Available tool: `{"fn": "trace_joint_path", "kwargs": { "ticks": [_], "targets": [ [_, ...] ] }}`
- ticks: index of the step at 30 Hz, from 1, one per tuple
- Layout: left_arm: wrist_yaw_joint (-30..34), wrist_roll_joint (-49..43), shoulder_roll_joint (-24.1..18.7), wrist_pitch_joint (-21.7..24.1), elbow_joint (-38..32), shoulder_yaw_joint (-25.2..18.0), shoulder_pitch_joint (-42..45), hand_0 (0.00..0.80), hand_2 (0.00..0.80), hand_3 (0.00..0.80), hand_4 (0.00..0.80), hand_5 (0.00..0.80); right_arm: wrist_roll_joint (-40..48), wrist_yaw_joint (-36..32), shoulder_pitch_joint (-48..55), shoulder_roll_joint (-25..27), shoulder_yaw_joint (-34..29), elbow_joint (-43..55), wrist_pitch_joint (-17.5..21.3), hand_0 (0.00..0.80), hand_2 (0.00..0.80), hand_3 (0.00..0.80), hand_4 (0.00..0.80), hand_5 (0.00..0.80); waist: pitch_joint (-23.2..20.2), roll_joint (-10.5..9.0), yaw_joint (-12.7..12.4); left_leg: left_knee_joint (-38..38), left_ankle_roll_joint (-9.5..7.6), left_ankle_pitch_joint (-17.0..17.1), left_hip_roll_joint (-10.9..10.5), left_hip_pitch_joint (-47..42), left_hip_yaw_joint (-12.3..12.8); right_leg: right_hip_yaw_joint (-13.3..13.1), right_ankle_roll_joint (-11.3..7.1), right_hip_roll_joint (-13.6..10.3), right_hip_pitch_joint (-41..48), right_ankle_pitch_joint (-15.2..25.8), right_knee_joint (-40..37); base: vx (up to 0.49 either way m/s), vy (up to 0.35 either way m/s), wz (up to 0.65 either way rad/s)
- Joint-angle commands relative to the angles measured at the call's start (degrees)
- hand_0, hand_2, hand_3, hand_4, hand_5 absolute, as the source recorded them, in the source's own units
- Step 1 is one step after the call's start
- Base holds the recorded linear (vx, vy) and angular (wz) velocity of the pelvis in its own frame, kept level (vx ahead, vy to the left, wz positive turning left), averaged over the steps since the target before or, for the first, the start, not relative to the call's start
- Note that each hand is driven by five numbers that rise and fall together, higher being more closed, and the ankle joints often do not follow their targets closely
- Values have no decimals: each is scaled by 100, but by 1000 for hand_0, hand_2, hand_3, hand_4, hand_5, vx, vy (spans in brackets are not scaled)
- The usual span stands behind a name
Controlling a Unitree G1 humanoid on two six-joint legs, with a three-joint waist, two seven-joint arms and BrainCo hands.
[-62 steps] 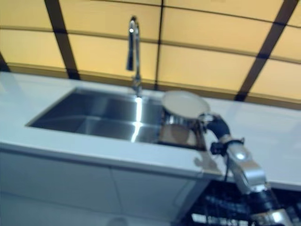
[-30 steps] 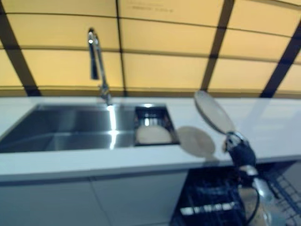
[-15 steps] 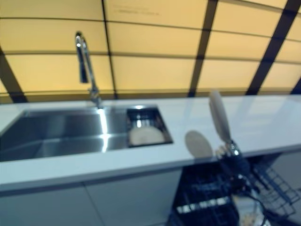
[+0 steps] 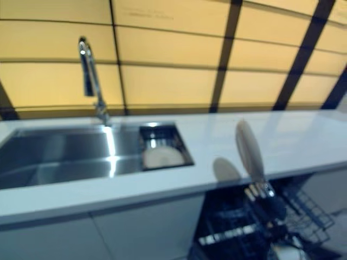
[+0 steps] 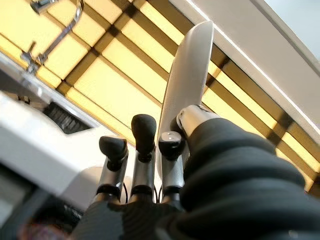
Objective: Take plates into dishwasher
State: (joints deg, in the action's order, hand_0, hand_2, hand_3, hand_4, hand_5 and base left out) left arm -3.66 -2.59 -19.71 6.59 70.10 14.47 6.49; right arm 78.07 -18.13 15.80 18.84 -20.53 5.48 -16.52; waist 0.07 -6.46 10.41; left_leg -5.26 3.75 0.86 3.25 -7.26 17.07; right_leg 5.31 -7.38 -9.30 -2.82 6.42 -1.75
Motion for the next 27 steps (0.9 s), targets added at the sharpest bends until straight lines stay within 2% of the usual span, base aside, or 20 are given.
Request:
{"fn": "trace_joint_path", "kwargs": {
  "ticks": [1,5,11,19,27],
  "targets": [
    [-57,13,-140,302,202,-241,-403,0,0,0,0,0,-227,-1039,-502,65,-505,180,31,800,800,800,800,800,328,163,169,56,-373,-254,-190,-6,-93,-198,-363,-85,31,499,560,0,2,-12],
    [-48,35,-165,365,204,-265,-442,0,0,0,0,0,-532,-1693,-349,66,-548,-9,75,800,800,800,800,800,322,160,242,59,-371,-254,-188,-4,-48,-266,-375,-73,-12,531,556,-1,5,-12],
    [-99,53,-170,472,345,-386,-513,0,0,0,0,0,-768,-2687,-167,-60,-668,-737,519,800,800,800,800,800,325,147,360,62,-373,-274,-179,-11,48,-341,-415,-90,-131,620,627,2,14,-21],
    [-83,-5,-253,502,414,-538,-406,0,0,0,0,0,-1231,-3728,92,-69,-736,-1399,542,800,800,800,800,800,367,127,441,88,-385,-309,-209,-37,96,-396,-439,-107,-207,677,661,4,15,-17],
    [-20,-51,-284,549,394,-631,-384,0,0,0,0,0,-1324,-3841,287,-171,-656,-1994,563,800,800,800,800,800,373,85,458,78,-378,-311,-193,-43,119,-387,-481,-102,-262,718,684,1,1,-5]
  ]
}}
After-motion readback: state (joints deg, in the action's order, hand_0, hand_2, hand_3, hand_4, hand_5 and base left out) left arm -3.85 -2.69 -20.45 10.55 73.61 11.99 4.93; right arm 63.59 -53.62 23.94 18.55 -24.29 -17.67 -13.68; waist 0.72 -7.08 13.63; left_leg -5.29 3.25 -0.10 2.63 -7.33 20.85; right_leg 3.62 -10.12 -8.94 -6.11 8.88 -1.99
